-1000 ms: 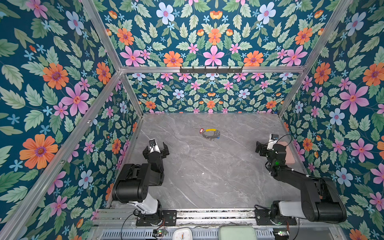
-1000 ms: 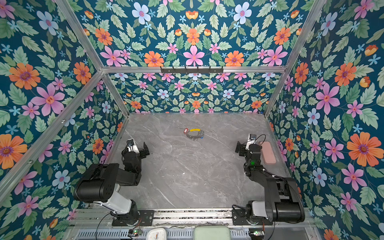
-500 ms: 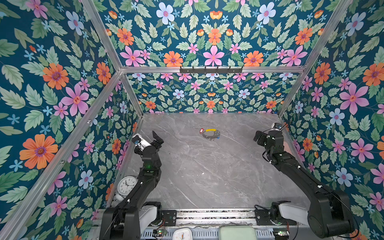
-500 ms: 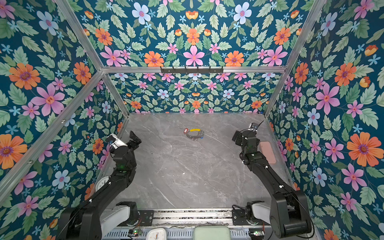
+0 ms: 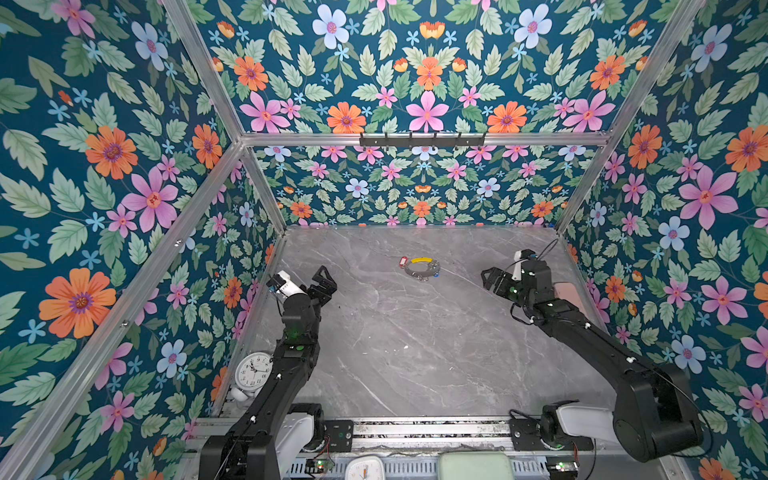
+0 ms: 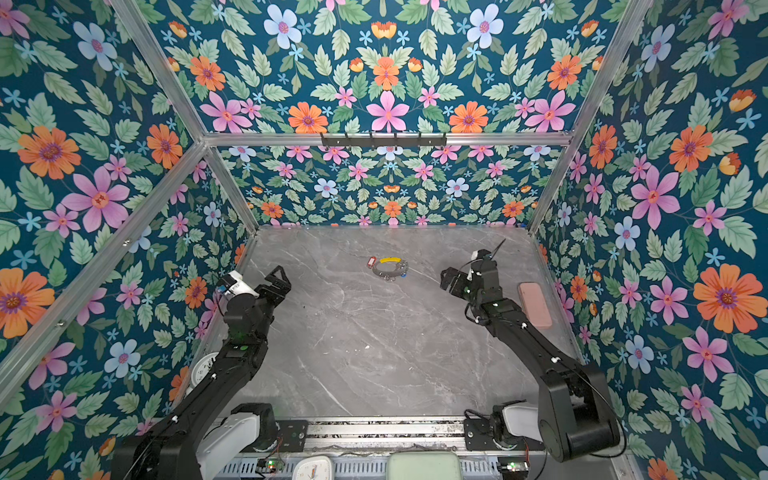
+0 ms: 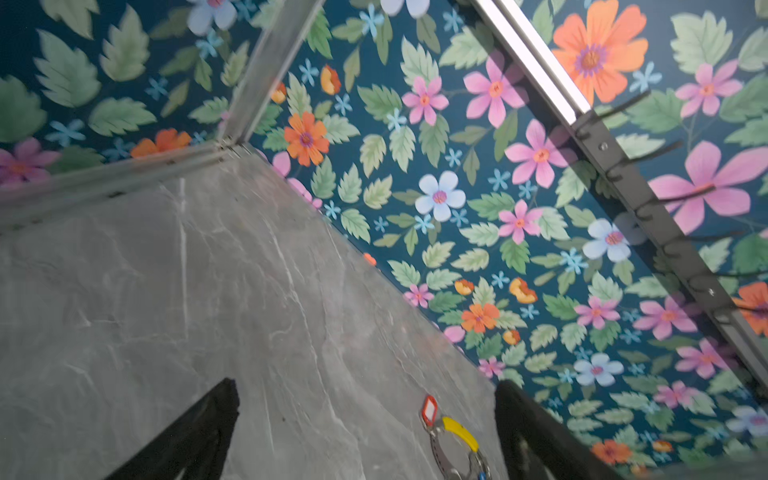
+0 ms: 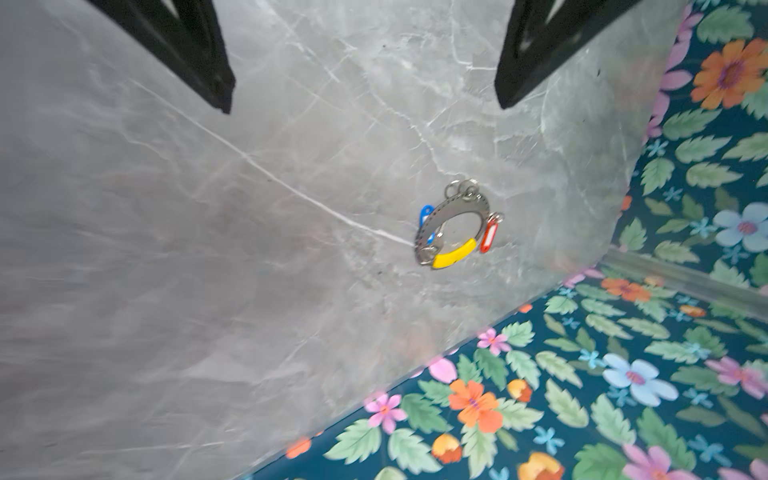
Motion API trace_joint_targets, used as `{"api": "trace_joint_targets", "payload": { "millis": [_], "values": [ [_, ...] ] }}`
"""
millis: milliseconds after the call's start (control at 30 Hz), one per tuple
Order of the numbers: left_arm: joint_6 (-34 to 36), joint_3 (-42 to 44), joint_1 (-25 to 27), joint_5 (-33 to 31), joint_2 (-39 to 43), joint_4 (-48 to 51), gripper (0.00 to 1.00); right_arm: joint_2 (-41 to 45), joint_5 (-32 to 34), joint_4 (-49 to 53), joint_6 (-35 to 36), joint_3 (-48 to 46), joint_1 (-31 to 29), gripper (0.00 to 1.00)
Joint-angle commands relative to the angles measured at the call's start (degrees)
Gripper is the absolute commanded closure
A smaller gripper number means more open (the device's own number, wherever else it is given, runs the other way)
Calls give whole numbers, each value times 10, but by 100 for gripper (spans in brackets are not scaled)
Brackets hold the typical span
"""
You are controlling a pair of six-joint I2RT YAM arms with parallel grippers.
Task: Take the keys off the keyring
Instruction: 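Reach the right gripper to the metal keyring's rim while the left gripper advances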
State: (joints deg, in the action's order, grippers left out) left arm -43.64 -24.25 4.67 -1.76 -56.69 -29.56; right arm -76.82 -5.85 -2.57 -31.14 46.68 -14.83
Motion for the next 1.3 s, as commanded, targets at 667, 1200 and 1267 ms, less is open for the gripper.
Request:
{"api": "trace_joint_targets", "payload": {
  "millis": [667, 1200, 1267],
  "values": [
    [-4, 39, 55, 190, -71, -16, 20, -484, 103, 167, 73, 482, -181, 42],
    [-6, 51, 61, 210, -83, -26, 20, -584, 163, 261, 142, 630, -205, 62],
    [-6, 51, 60, 210, -83, -26, 20, -591, 159, 266, 148, 639, -207, 62]
  ]
}}
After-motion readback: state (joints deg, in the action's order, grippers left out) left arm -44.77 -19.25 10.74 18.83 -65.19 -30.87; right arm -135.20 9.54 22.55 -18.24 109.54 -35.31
